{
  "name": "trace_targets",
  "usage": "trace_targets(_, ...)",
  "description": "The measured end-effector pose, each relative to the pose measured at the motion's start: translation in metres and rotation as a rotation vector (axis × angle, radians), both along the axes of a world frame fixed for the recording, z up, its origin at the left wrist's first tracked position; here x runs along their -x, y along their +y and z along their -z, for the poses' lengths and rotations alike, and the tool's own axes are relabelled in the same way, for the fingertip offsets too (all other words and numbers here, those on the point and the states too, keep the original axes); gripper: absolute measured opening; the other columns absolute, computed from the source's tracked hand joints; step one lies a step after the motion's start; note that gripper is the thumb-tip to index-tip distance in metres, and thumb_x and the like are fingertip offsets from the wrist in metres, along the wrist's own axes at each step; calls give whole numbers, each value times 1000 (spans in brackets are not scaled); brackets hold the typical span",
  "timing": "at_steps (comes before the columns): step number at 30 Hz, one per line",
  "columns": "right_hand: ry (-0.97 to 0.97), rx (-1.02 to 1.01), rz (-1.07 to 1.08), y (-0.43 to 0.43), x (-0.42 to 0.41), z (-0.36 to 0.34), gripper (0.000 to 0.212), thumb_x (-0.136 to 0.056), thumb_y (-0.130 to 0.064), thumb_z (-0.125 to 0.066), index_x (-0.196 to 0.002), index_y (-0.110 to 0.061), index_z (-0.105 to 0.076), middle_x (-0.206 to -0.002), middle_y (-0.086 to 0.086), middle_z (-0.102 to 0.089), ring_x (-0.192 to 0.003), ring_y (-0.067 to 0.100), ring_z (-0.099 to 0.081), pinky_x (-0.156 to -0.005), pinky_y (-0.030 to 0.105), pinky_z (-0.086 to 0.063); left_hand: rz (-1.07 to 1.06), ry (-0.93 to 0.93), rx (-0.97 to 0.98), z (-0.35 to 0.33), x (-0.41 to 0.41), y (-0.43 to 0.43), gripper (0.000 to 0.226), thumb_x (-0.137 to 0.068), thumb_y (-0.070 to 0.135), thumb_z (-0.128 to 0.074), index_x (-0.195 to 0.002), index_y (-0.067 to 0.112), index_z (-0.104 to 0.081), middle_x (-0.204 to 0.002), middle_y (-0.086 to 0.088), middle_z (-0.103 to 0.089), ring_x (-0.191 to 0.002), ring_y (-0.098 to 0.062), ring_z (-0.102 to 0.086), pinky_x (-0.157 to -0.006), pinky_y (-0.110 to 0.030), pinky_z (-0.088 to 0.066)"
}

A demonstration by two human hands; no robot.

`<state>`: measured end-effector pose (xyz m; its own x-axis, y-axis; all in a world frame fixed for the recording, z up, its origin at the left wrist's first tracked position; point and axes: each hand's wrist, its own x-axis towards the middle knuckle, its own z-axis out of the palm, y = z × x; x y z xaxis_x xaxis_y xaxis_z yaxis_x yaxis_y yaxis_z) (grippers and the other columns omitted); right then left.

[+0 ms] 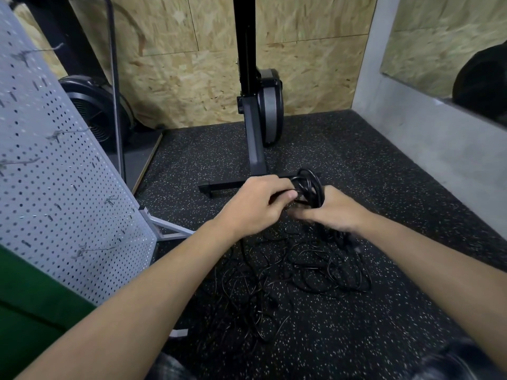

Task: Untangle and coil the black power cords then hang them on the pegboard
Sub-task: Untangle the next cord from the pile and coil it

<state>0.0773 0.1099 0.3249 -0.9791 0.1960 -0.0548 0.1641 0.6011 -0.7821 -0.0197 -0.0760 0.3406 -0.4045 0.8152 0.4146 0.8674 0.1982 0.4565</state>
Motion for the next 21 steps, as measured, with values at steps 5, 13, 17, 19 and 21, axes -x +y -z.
trace_targets(5,-95,106,-69,-5,4,4,22,-95,-38,-73,-101,-18,-67,-60,-4,-65,-55,18,-64,-79,50,-63,-125,-24,-134,8,-3,3,17,-104,29,-64,-101,14,-70,-78,12,-68,-71,2,-60,-65,-14,-43)
trace_targets(13,-82,175,-41,-11,3,-9,41,-107,-43,-51,-82,-14,-62,-52,-7,-43,-51,13,-41,-59,29,-40,-354,-163,-252,17,-5,7,35,-96,42,-73,-89,13,-55,-64,8,-59,-56,-8,-53,-51,-21,-38)
trace_targets(17,-59,428,-2,-7,-2,-15,37,-108,-38,-53,-82,-12,-59,-52,-4,-38,-46,10,-36,-47,23,-34,-323,-408,-173,17,-1,1,41,-96,54,-67,-90,14,-60,-74,2,-69,-64,-8,-60,-63,-26,-48)
trace_targets(19,-47,512,15,-5,-3,-17,36,-107,-38,-54,-82,-13,-59,-54,-3,-37,-45,10,-34,-45,23,-30,-236,-480,3,26,1,-4,43,-104,53,-54,-89,15,-67,-70,12,-71,-60,-5,-61,-64,-31,-47)
trace_targets(21,-26,577,40,-3,-3,-19,34,-107,-37,-55,-82,-14,-59,-55,-3,-37,-46,11,-32,-46,24,-28,-187,-488,189,41,3,-8,45,-108,49,-48,-90,17,-73,-67,22,-70,-58,-3,-58,-64,-31,-46)
